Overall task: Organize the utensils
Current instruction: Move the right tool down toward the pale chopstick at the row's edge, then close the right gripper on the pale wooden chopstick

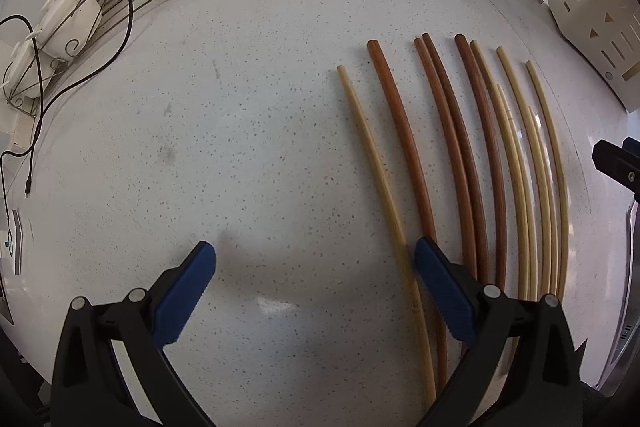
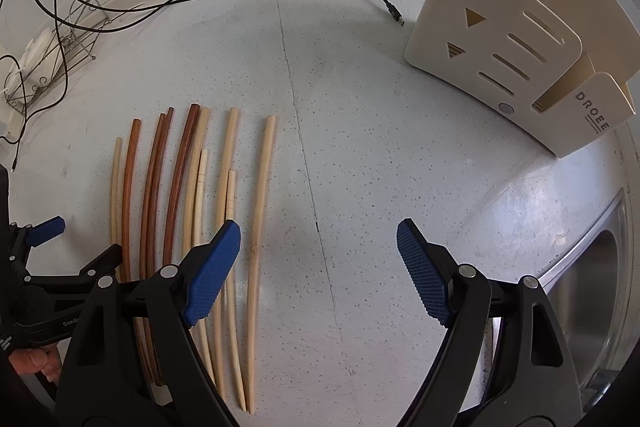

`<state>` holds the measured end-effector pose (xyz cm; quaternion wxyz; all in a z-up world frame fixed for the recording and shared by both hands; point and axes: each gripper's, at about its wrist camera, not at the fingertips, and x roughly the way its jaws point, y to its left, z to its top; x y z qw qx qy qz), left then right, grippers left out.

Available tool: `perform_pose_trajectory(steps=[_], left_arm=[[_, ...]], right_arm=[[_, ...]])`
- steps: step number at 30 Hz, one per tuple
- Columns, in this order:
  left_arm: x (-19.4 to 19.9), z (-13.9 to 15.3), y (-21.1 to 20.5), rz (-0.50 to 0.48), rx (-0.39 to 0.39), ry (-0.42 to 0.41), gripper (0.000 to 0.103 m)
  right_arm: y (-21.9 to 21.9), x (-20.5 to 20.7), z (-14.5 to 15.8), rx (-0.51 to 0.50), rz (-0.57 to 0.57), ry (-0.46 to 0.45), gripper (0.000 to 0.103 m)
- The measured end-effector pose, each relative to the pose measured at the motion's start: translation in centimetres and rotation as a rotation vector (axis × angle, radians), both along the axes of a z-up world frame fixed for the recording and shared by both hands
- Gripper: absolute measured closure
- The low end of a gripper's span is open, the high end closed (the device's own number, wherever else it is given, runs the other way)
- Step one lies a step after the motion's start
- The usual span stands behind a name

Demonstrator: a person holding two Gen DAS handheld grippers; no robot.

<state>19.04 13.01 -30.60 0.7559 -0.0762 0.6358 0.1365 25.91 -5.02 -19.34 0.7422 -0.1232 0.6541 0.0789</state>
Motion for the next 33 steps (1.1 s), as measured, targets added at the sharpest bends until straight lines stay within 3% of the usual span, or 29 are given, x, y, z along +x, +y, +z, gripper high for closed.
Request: perform_pose_trajectory(steps=[4,11,13,22,26,30,33], left_arm=[[0.1,-0.4,0.6,0.007,-0.023,0.010,0.005],[-0.3,-1.2,2.9,0.028,-0.075,0.025,0.007],[-0.5,-1.2,3.2,0.025,-0.084,0.023,0.011],[-0.3,-1.1,3.2,-0.001,-0.088,0.031,0.028],[-0.2,-0.3,3.2,0.015,-0.096,0.058,0.042],[-0.4,-0.1,4.3,0.047,-0.194,0.095,0.055],[-0.5,-0.4,4.8,0.070,-0.257,0.139,0.056]], right_arm=[[0.2,-0.1,-0.9,-0.007,0.008,0.048,0.039],[1.3,-0.8,-1.7,-0.005,0.038,0.102,0.043],[1.7,-0.8,-2.0,-0.014,0.051,0.115,0.050],[3.6,-1.4,-3.3,-0.038,0.081,0.154,0.058],[4.3,-1.5,-3.4,-0.037,0.087,0.160,0.060],[4.2,-1.3,-3.3,-0.033,0.081,0.167,0.060],[4.4,-1.3,-3.1,-0.024,0.082,0.165,0.060]])
